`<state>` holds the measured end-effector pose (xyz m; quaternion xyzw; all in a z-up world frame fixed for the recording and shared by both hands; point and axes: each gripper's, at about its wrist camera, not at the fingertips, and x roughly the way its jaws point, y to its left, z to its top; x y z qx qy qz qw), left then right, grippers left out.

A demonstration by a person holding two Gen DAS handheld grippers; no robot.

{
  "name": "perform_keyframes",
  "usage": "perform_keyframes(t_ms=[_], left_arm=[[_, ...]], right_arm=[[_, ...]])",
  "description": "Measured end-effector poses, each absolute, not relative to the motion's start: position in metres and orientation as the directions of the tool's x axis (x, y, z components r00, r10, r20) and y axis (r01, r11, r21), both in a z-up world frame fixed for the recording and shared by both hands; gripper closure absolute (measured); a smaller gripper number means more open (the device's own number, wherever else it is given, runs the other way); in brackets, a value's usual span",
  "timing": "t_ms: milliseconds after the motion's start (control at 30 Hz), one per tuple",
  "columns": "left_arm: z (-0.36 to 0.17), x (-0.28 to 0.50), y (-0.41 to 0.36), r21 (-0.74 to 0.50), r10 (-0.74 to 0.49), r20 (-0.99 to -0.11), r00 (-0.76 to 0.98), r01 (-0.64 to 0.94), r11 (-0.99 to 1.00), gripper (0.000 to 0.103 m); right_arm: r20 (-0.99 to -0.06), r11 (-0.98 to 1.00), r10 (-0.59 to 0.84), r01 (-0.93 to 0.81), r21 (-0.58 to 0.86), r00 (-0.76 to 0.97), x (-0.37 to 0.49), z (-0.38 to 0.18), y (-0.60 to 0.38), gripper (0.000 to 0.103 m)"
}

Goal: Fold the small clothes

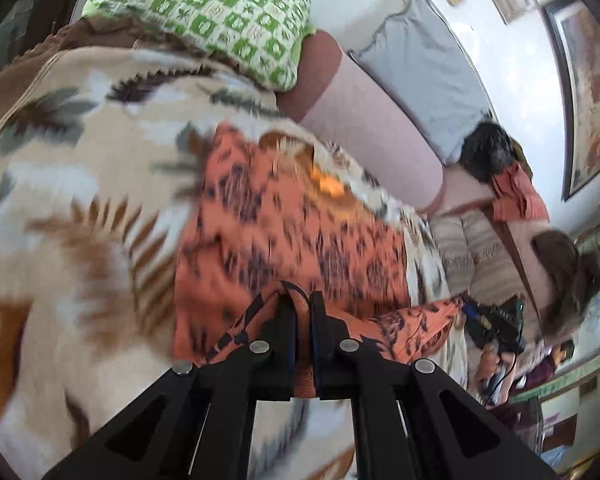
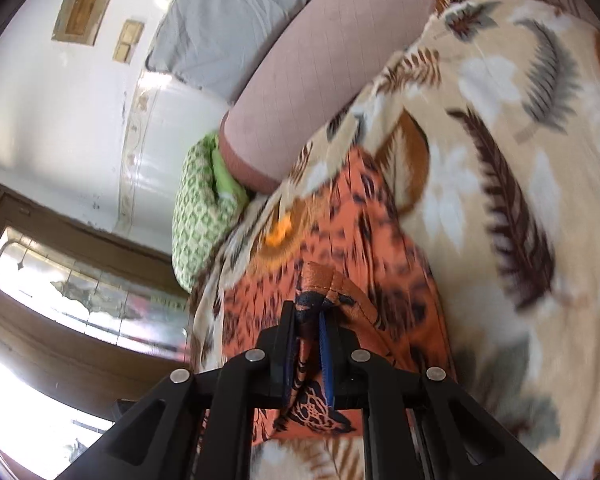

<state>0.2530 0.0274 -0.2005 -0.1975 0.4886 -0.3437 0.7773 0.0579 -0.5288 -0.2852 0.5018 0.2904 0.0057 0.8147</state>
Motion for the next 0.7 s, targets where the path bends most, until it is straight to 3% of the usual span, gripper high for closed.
perform_keyframes(t_ms=[300,467,500,533,567,600,633,700], left_arm=[[-0.201,0.403,-0.04,-0.62,-0.688,-0.635,0.353,0.298,0.726,0.098],[-0.252,0.459,-0.056,-0.568,-0.584,-0.728,0.359,0.16,0.807,0.097],[-0.261,0.463,-0.056,-0.565,-0.571,-0.741,0.354,0.13,0.814,0.097],[-0.275,0.463,-0.051,-0.589,-0.579,-0.737,0.35,0.089,0.803,0.096],[-0.283,0.461,-0.046,-0.612,-0.592,-0.723,0.355,0.068,0.788,0.095],[-0.287,0.456,-0.04,-0.637,-0.606,-0.703,0.372,0.049,0.769,0.094],[-0.287,0.448,-0.029,-0.669,-0.622,-0.669,0.406,0.035,0.742,0.089],[-0.277,0.433,-0.007,-0.711,-0.617,-0.603,0.506,0.01,0.703,0.07]], right_arm=[[-0.46,0.465,0.209,0.326,0.823,0.863,0.193,-0.286,-0.582,0.091],[-0.425,0.367,0.137,0.353,0.861,0.895,0.241,-0.318,-0.611,0.086],[-0.429,0.325,0.145,0.367,0.872,0.892,0.247,-0.331,-0.616,0.072],[-0.445,0.291,0.143,0.392,0.873,0.884,0.251,-0.343,-0.622,0.038],[-0.463,0.252,0.13,0.423,0.87,0.877,0.249,-0.357,-0.625,0.022],[-0.46,0.222,0.117,0.429,0.876,0.88,0.244,-0.365,-0.627,0.014],[-0.436,0.176,0.092,0.417,0.892,0.895,0.233,-0.376,-0.628,0.014],[-0.359,0.102,0.081,0.351,0.931,0.93,0.211,-0.39,-0.631,0.014]])
